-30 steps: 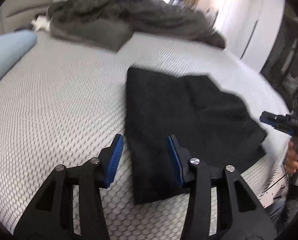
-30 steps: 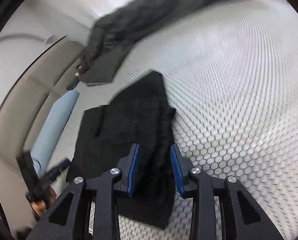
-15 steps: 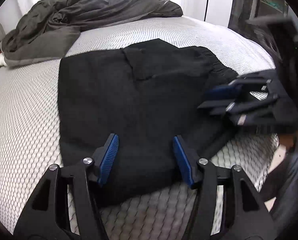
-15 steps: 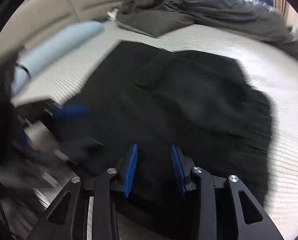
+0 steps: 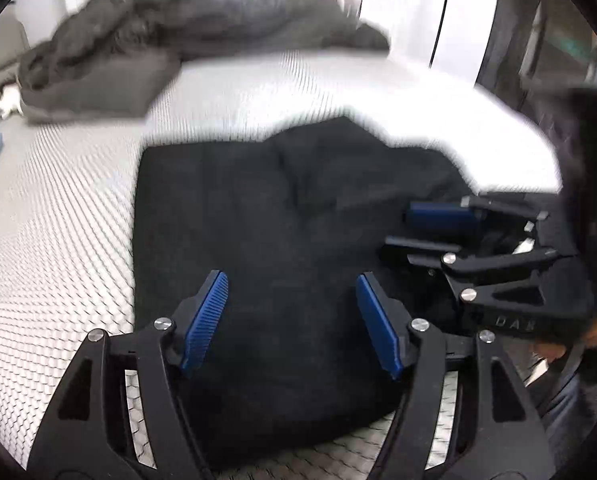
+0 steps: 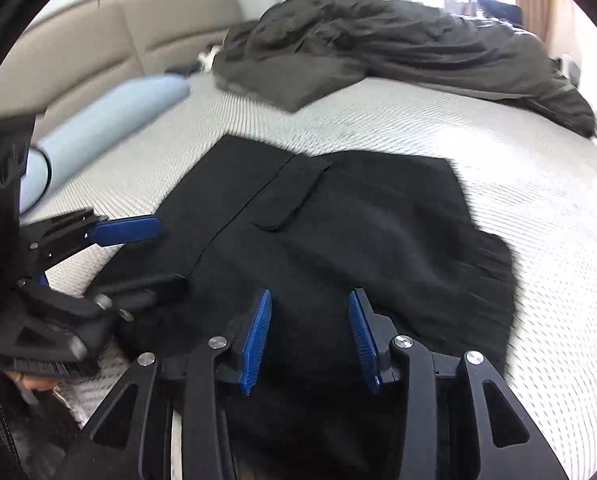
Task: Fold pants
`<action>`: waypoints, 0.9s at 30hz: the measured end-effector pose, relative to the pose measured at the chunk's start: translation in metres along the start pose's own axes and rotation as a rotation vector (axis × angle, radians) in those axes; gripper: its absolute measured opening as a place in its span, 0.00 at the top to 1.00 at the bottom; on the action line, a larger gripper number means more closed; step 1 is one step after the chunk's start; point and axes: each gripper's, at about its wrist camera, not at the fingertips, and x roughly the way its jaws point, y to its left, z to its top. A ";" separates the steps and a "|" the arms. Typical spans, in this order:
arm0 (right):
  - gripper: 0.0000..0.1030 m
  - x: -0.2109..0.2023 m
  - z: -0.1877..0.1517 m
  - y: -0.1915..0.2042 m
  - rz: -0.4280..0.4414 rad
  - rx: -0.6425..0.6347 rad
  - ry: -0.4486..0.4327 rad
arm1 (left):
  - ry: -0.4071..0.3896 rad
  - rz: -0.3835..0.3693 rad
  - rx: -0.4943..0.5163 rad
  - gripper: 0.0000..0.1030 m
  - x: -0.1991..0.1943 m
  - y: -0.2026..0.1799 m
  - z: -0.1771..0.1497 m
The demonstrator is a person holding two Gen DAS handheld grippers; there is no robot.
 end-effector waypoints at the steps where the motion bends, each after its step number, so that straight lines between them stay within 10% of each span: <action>1: 0.60 0.013 0.000 0.005 -0.024 -0.036 0.029 | 0.020 0.002 0.025 0.38 0.007 0.001 -0.004; 9: 0.62 -0.012 -0.032 -0.031 -0.210 -0.103 0.063 | 0.027 -0.027 0.069 0.36 -0.018 0.017 -0.030; 16: 0.59 -0.027 -0.010 -0.023 -0.070 0.029 -0.011 | -0.050 0.031 0.000 0.36 -0.020 0.022 0.017; 20: 0.59 0.022 0.015 0.004 0.005 0.035 0.077 | 0.043 0.035 0.001 0.36 0.021 0.028 0.027; 27: 0.61 0.002 -0.007 -0.024 -0.223 -0.058 0.129 | 0.040 -0.020 0.004 0.35 0.007 0.043 0.012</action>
